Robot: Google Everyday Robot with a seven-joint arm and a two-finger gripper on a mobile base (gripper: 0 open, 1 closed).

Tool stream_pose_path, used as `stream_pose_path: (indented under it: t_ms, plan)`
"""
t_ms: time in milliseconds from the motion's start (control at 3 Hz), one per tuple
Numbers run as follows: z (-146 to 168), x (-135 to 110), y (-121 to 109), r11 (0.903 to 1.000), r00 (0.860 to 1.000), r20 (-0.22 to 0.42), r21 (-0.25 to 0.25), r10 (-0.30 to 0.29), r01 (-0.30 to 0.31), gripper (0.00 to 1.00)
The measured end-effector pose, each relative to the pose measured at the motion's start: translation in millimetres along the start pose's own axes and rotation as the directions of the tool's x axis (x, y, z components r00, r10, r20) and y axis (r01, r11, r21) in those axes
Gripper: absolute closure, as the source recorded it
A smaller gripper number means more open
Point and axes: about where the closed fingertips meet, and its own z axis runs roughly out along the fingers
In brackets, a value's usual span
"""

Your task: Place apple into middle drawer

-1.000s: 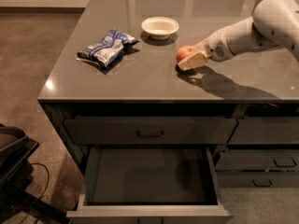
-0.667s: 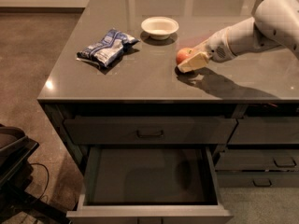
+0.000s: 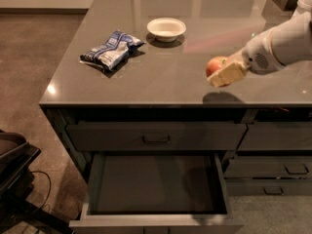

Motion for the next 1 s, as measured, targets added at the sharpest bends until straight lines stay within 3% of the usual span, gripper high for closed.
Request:
stream_pose_path:
  t_ms: [333, 667, 1000]
  plan:
    - [-51.1, 40.9, 54.0, 0.9872, 0.989, -0.084, 0.115, 0.120, -0.110, 1.00]
    - [-50.7, 40.9, 53.9, 0.9873, 0.989, -0.084, 0.115, 0.120, -0.110, 1.00]
    - [-37.9, 65.2, 67.3, 0.9803, 0.983, -0.072, 0.120, 0.166, -0.157, 1.00]
